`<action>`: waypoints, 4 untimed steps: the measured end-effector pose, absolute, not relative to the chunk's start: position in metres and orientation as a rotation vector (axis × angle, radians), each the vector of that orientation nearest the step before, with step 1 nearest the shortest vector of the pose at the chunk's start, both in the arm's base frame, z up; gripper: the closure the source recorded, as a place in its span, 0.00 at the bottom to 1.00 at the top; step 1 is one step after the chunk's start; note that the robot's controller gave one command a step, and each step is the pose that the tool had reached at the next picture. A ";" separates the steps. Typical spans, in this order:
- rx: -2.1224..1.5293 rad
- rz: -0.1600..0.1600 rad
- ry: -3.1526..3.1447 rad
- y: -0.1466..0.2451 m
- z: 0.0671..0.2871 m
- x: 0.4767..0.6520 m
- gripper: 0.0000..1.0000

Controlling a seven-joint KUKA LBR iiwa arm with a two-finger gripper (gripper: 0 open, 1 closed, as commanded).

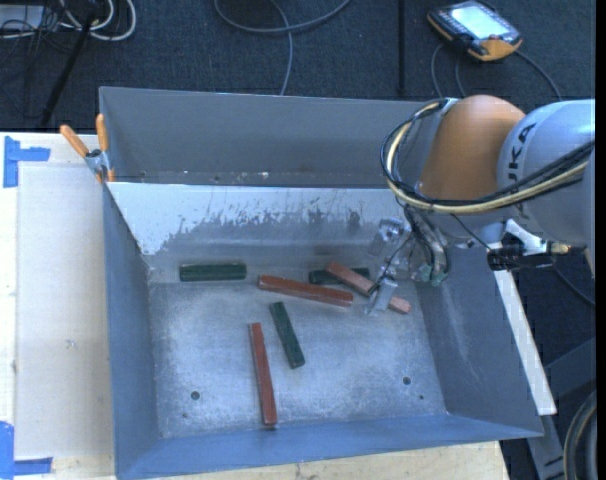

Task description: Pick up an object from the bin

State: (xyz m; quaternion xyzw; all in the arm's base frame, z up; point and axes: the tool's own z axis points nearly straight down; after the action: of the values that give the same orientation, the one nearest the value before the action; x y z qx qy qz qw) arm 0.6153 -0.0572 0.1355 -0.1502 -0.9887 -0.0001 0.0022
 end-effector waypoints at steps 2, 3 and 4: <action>-0.342 0.001 -3.122 -0.058 0.087 0.605 0.00; -0.325 -0.003 -3.127 0.009 0.072 0.601 1.00; -0.325 -0.003 -3.127 0.009 0.072 0.601 1.00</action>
Offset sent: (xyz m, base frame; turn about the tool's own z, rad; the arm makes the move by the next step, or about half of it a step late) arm -0.0084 0.0333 -0.0655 -0.0307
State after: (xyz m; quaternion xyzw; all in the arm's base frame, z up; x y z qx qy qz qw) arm 0.6007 0.0087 0.0716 -0.1034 -0.9946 -0.0011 -0.0012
